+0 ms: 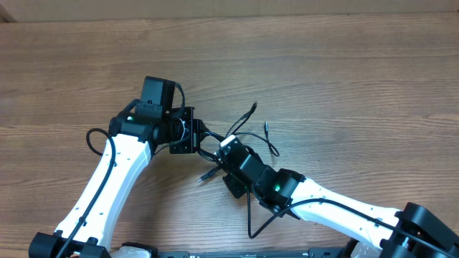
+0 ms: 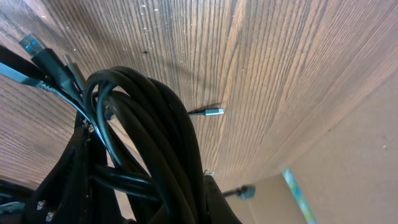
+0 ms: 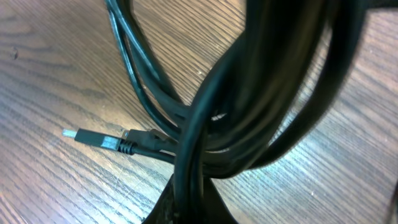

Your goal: Untangle cables

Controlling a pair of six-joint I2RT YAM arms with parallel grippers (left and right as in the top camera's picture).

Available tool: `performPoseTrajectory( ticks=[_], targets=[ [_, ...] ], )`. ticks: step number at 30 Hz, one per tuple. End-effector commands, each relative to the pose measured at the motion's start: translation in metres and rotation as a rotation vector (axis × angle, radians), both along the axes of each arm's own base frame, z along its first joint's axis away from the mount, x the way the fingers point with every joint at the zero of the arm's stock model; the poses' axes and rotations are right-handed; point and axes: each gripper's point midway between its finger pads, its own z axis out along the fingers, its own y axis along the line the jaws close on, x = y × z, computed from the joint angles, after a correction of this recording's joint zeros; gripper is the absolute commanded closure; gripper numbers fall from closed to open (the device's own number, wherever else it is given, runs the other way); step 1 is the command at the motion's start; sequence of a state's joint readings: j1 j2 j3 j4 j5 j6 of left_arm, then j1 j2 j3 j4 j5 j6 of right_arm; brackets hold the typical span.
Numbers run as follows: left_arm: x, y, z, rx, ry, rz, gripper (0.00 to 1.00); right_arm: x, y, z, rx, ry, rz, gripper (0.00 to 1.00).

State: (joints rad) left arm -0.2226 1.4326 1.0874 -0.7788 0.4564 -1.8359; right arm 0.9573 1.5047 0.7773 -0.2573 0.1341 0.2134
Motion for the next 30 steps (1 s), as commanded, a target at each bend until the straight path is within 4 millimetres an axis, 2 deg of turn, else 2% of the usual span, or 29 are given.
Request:
performPoseTrajectory(
  ticks=[1,5,8,10,12,14,15,16,17,19,21,23,26,30],
  targets=[
    [0.016,0.022,0.006,0.051,-0.042,0.095,0.96,-0.006,-0.007,0.009,0.072,0.092,-0.150,0.96],
    [0.034,0.083,-0.001,0.198,-0.070,0.273,0.96,-0.026,-0.020,0.055,0.153,0.099,-0.128,0.96],
    [0.038,0.112,-0.001,0.218,-0.066,0.353,0.96,-0.029,-0.045,0.101,0.248,0.043,-0.163,0.96],
    [0.038,0.119,-0.002,0.224,-0.062,0.367,0.96,-0.022,-0.068,0.122,0.315,0.024,-0.265,0.96],
    [0.038,0.124,-0.003,0.244,-0.063,0.371,0.96,-0.015,-0.089,0.130,0.349,0.016,-0.360,0.96],
    [0.035,0.127,-0.004,0.265,-0.053,0.377,0.96,-0.005,-0.116,0.133,0.389,0.033,-0.515,0.96],
    [0.034,0.127,-0.005,0.265,-0.047,0.375,0.96,-0.002,-0.123,0.134,0.410,0.044,-0.564,0.96],
    [0.032,0.124,-0.005,0.253,-0.041,0.364,0.96,0.000,-0.124,0.135,0.429,0.058,-0.568,0.92],
    [0.031,0.118,-0.005,0.230,-0.039,0.337,0.96,0.000,-0.122,0.137,0.444,0.068,-0.550,0.86],
    [0.027,0.106,-0.005,0.198,-0.034,0.281,0.96,-0.006,-0.096,0.143,0.446,0.053,-0.343,0.73],
    [0.023,0.100,-0.006,0.199,-0.022,0.254,0.96,-0.011,-0.074,0.138,0.408,0.042,-0.168,0.56],
    [0.019,0.097,-0.008,0.201,-0.008,0.241,0.96,-0.012,-0.058,0.126,0.388,0.073,-0.098,0.52],
    [0.018,0.090,-0.007,0.195,-0.009,0.222,0.96,-0.020,-0.013,0.103,0.385,0.131,0.090,0.44],
    [0.016,0.077,-0.004,0.135,-0.003,0.190,0.96,-0.020,0.024,0.072,0.337,0.097,0.226,0.42]
  ],
)
